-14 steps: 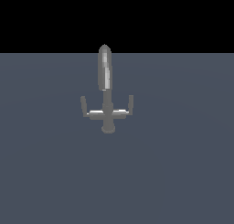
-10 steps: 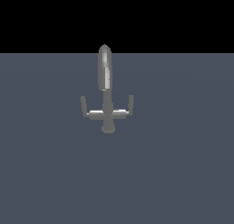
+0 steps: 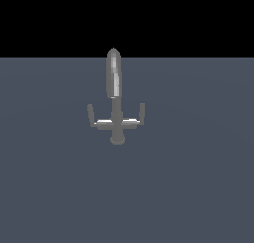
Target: Turn on the faucet by rotating a designated handle.
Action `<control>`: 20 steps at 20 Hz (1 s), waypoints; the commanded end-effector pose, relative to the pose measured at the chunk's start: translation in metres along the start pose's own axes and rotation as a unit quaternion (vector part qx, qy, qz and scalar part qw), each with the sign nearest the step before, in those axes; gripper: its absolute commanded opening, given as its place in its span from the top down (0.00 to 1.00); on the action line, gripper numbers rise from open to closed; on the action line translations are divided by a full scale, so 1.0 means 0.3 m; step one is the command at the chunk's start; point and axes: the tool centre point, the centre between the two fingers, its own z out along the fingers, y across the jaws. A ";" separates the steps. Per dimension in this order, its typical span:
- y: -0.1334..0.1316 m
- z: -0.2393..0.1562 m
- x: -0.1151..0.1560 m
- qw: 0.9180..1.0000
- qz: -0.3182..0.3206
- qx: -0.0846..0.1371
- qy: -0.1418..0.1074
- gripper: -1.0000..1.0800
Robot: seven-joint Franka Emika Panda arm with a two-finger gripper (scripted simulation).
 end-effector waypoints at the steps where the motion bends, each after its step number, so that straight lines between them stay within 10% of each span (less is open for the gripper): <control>1: -0.002 -0.020 0.003 1.000 -0.018 -0.016 0.005 1.00; 10: -0.025 -0.116 0.020 0.988 -0.114 -0.101 0.016 1.00; 20: -0.081 -0.209 0.051 0.952 -0.228 -0.205 -0.007 1.00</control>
